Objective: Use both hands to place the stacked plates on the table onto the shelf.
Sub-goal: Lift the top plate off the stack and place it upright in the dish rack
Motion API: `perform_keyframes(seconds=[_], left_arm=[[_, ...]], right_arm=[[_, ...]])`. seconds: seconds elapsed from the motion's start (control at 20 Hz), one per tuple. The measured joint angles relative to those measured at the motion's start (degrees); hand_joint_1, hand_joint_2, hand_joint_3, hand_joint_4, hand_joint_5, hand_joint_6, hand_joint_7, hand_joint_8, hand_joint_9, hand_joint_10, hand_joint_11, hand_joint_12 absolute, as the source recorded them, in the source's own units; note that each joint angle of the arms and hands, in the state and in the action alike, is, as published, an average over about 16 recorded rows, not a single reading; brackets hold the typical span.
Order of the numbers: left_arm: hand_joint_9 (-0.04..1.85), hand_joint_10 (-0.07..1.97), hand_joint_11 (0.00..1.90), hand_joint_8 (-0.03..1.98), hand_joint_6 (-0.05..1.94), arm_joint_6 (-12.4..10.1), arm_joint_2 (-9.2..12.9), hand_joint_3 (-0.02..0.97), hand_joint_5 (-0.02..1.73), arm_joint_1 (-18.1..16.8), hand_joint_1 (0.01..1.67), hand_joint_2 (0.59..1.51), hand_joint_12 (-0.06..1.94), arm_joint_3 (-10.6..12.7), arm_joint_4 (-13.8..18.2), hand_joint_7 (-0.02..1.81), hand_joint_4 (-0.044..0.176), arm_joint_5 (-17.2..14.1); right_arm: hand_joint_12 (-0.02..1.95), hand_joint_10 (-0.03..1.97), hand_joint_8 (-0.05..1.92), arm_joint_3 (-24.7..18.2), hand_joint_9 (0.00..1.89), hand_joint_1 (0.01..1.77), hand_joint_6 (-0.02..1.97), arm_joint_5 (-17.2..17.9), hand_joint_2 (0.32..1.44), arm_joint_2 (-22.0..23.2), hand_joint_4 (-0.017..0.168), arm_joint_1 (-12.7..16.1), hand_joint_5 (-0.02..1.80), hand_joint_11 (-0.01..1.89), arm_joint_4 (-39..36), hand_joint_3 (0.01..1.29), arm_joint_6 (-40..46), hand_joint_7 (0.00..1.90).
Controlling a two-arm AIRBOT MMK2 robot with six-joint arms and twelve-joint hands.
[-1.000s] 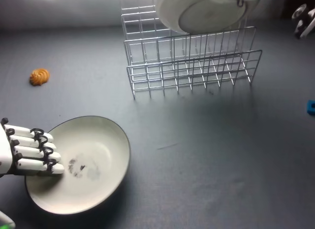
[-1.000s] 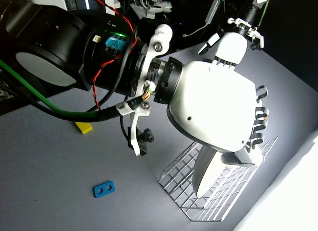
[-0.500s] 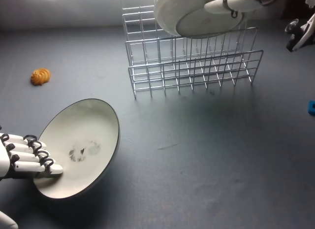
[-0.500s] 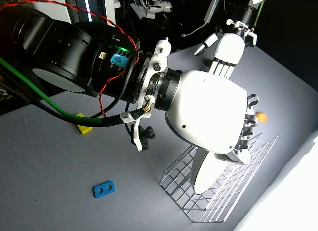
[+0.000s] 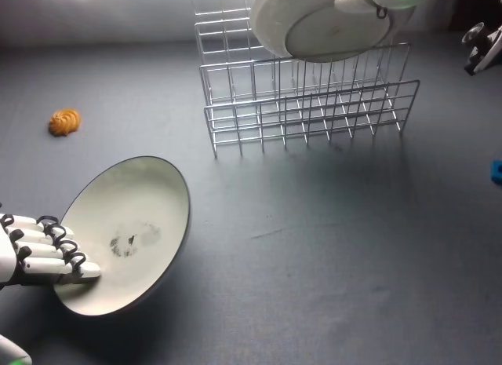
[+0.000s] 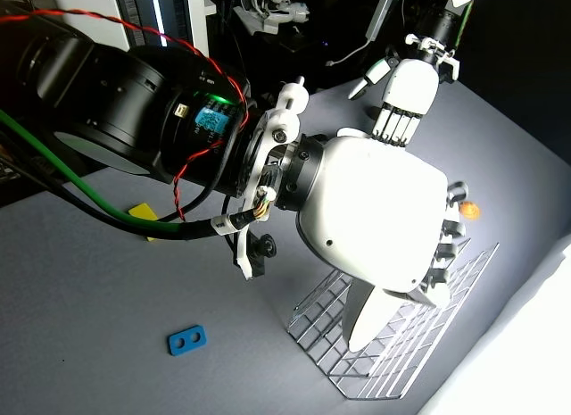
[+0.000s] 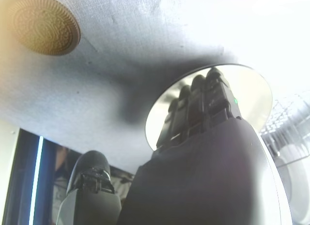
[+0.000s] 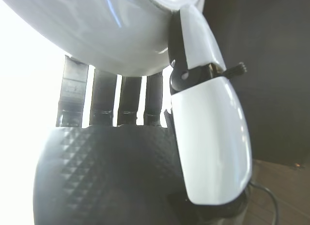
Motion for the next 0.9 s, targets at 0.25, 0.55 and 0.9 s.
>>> perform_keyframes(seconds=[0.25,0.55,0.9], left_arm=[[0.01,0.01,0.01,0.00,-0.02,-0.02,0.05,0.015,-0.01,0.38,0.02,1.155,-0.02,-0.27,-0.44,0.02,-0.006,0.39],[0.01,0.01,0.01,0.00,-0.03,-0.03,0.11,0.015,-0.01,0.78,0.02,1.155,-0.02,-0.59,-0.84,0.02,-0.006,0.88],[0.01,0.01,0.01,0.00,-0.03,-0.03,0.15,0.014,-0.01,0.91,0.02,1.153,-0.02,-0.78,-0.96,0.02,-0.006,1.21]], right_arm=[[1.55,1.13,1.15,1.98,0.98,1.22,0.95,-4.52,1.10,-0.95,-0.007,2.12,0.85,0.73,0.73,0.01,0.13,0.97],[1.56,1.14,1.16,5.51,0.97,1.23,0.95,-9.71,1.10,-3.13,-0.005,3.97,0.85,0.73,0.97,0.01,1.01,0.97],[1.53,1.10,1.14,10.87,0.98,1.23,0.94,-13.83,1.10,-6.81,-0.005,4.58,0.86,0.73,0.87,0.01,2.38,0.98]])
